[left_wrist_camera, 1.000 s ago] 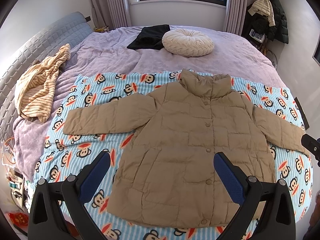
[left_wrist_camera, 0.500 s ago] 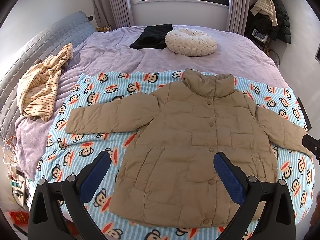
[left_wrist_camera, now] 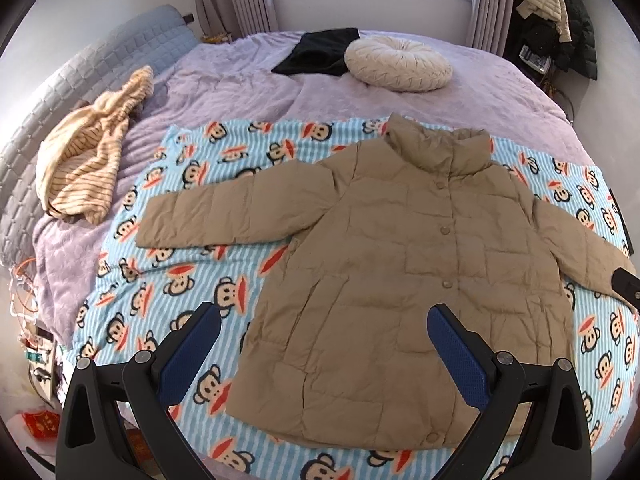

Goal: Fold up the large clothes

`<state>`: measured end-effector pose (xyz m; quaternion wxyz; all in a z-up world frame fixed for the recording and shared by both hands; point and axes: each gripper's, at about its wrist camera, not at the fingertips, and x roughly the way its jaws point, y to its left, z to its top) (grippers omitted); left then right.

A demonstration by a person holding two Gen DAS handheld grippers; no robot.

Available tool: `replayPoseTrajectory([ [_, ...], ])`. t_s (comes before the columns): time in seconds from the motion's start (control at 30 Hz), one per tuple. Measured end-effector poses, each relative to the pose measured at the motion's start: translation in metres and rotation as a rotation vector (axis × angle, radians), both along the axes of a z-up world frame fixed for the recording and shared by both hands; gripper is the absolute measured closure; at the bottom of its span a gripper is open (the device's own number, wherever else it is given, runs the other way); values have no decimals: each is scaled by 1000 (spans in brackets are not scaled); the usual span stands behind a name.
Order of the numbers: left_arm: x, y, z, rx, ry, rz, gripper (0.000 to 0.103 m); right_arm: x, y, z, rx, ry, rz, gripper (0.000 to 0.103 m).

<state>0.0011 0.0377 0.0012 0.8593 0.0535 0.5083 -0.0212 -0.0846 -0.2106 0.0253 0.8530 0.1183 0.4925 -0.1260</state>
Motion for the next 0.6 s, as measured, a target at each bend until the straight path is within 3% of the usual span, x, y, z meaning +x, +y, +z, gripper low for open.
replayPoseTrajectory([
  [0.17, 12, 25, -26, -32, 55, 26, 0, 18, 23, -19, 31, 38, 73, 0],
  [0.33, 40, 73, -61, -147, 115, 36, 0, 44, 53, -52, 150, 113, 100, 0],
  [0.6, 119, 183, -137, -310, 149, 172, 0, 99, 119, -107, 131, 230, 54, 0],
])
